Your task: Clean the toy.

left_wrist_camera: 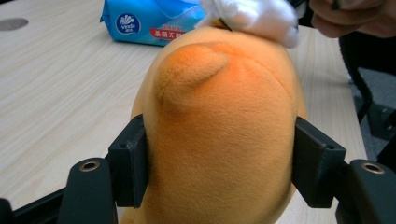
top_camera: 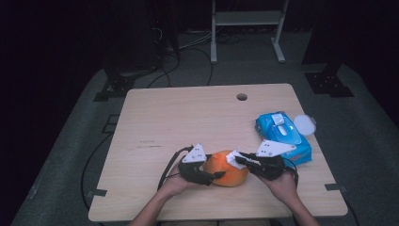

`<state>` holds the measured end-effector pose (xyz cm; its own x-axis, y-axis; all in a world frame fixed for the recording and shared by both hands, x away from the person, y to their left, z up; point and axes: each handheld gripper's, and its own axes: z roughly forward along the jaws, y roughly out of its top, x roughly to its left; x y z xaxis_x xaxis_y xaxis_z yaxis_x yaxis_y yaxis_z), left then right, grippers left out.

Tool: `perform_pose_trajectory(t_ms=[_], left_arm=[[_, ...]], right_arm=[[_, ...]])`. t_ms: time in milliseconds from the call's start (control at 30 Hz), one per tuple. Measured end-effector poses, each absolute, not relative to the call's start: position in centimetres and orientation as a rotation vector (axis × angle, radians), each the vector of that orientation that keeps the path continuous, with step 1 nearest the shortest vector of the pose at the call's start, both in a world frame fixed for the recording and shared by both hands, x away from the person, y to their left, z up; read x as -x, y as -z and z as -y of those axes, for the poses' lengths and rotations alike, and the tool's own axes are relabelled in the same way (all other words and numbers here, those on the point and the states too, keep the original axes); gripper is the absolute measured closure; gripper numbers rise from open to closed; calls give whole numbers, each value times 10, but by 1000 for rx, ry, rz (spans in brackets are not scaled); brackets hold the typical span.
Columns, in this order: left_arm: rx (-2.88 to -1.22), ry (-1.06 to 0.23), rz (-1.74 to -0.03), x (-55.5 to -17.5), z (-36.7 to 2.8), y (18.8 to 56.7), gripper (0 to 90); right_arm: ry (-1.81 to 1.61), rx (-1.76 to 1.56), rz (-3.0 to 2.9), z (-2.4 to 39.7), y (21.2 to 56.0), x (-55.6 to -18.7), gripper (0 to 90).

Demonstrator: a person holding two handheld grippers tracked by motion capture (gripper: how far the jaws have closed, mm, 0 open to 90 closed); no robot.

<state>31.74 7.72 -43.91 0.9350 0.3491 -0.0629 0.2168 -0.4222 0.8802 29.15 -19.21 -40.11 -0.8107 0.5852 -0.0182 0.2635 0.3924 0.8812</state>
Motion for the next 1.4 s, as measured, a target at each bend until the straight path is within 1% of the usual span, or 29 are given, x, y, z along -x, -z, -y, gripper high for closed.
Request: perform_pose_trajectory(t_ms=[33,67,167,200,233,267,300,333,433,533,700,800,867,900,933,1033,1100,1167,1200,1267,1367,1400], left_arm=[[-2023,-147,-399,-318,-78,440,304],[-2018,-128,-395,-319,-78,441,264],[-2004,-104,-402,-323,-77,443,109],[-2011,-104,-409,-323,-76,444,73],[-2015,-103,-411,-323,-75,445,64],[-2012,-104,-411,-322,-75,445,75],[-2005,-119,-410,-322,-75,444,163],[-2005,-134,-412,-320,-74,442,216],[-2016,-183,-380,-313,-66,435,298],[-1989,-201,-381,-310,-69,429,341],[-2005,-230,-386,-308,-71,420,348],[-2020,-229,-384,-307,-65,419,348],[-2029,-222,-385,-306,-62,419,331],[-2036,-223,-389,-306,-63,421,308],[-2036,-210,-392,-308,-64,423,266],[-2027,-153,-409,-315,-68,429,106],[-2005,-122,-409,-318,-70,433,86],[-2000,-106,-405,-319,-71,436,91],[-2003,-112,-400,-319,-71,436,114],[-2020,-118,-404,-317,-72,432,179],[-2031,-183,-357,-311,-71,422,270],[-2020,-195,-366,-310,-70,420,298]], right_arm=[[-1377,-766,-2328,198,404,-293,810],[-1377,-789,-2327,203,406,-294,810],[-1363,-813,-2333,208,410,-294,810],[-1360,-812,-2333,208,410,-294,810],[-1358,-802,-2332,206,409,-294,810],[-1360,-800,-2329,204,408,-293,810],[-1375,-793,-2320,201,405,-291,810],[-1401,-784,-2320,198,402,-289,810],[-1438,-706,-2319,182,392,-282,809],[-1424,-678,-2306,178,389,-280,810],[-1446,-792,-2292,200,399,-291,810],[-1475,-754,-2279,193,391,-285,809],[-1461,-711,-2276,186,388,-283,810],[-1453,-707,-2283,185,390,-283,810],[-1446,-720,-2296,186,392,-285,810],[-1421,-764,-2314,193,403,-291,810],[-1420,-786,-2311,196,406,-293,810],[-1422,-799,-2311,198,407,-294,810],[-1423,-809,-2314,198,407,-294,810],[-1428,-810,-2315,197,407,-295,809],[-1431,-766,-2299,193,399,-288,809],[-1459,-749,-2287,192,394,-286,809]])
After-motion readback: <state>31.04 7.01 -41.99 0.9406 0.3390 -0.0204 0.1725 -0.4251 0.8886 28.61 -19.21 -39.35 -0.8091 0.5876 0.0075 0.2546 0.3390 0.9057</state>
